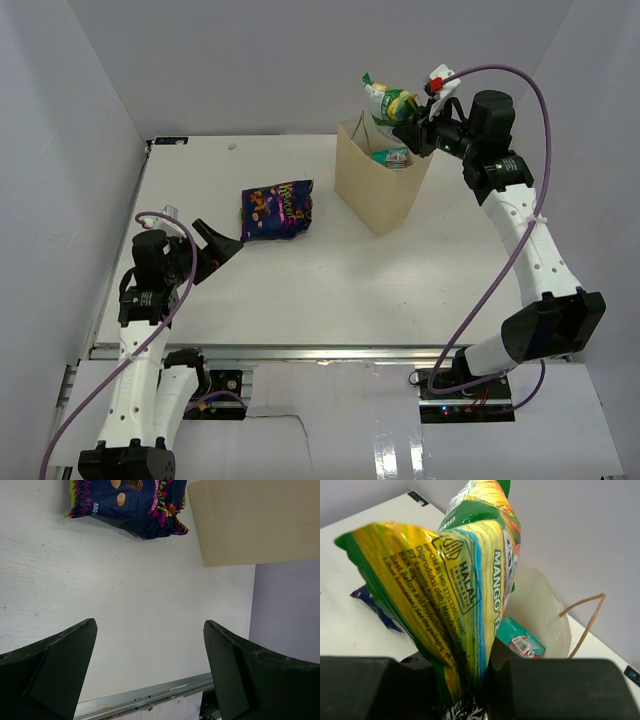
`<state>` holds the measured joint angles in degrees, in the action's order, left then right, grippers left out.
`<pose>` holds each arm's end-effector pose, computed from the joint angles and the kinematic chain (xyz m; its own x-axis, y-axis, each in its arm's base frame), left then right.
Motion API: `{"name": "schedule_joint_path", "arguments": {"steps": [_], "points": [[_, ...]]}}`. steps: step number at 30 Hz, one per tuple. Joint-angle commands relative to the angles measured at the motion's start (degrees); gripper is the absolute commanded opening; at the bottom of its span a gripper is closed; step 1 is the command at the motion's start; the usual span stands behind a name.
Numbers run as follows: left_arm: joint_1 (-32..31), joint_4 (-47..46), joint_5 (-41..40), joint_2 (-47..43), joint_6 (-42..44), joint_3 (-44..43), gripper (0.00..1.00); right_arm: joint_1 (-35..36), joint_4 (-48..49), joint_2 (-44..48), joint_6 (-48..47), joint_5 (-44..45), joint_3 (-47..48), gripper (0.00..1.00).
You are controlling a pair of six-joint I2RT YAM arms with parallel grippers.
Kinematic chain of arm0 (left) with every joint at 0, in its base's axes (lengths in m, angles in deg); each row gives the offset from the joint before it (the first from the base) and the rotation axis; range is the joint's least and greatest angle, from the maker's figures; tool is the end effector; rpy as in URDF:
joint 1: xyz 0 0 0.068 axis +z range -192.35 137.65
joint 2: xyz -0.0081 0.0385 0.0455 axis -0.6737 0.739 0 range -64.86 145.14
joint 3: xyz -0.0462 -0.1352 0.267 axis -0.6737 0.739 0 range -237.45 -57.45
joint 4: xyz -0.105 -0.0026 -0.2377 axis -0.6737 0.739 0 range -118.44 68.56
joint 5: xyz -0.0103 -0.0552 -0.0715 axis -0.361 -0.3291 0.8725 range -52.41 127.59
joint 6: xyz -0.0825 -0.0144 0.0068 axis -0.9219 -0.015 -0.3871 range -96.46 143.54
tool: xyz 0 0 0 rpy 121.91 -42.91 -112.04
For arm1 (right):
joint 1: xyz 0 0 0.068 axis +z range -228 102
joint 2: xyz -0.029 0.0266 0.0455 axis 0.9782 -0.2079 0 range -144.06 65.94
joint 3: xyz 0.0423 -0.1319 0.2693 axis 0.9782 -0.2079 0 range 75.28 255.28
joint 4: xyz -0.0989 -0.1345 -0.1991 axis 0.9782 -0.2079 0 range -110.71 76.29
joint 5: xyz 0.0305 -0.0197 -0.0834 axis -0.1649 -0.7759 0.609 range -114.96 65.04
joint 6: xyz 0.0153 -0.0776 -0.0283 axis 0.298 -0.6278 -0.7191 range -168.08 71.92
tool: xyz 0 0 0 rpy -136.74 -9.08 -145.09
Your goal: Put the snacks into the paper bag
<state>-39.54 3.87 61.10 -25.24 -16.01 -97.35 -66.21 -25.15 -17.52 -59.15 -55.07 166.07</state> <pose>0.1571 -0.0216 0.2877 -0.5949 -0.6139 -0.5188 -0.1117 0.7023 -0.7030 0.3424 0.1091 0.4872 0.0590 -0.1574 -0.9858 -0.6677 0.7279 -0.1562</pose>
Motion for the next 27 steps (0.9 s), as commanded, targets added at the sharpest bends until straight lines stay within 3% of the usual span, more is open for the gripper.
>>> {"name": "schedule_joint_path", "arguments": {"steps": [1, 27], "points": [[0.0, -0.8, 0.3, -0.3, 0.7, 0.6, 0.98, -0.6, 5.0, 0.7, -0.9, 0.0, -1.2, 0.08], [0.0, -6.1, 0.8, 8.5, 2.7, 1.0, 0.98, -0.6, 6.6, -0.1, -0.8, -2.1, -6.7, 0.10]]}}
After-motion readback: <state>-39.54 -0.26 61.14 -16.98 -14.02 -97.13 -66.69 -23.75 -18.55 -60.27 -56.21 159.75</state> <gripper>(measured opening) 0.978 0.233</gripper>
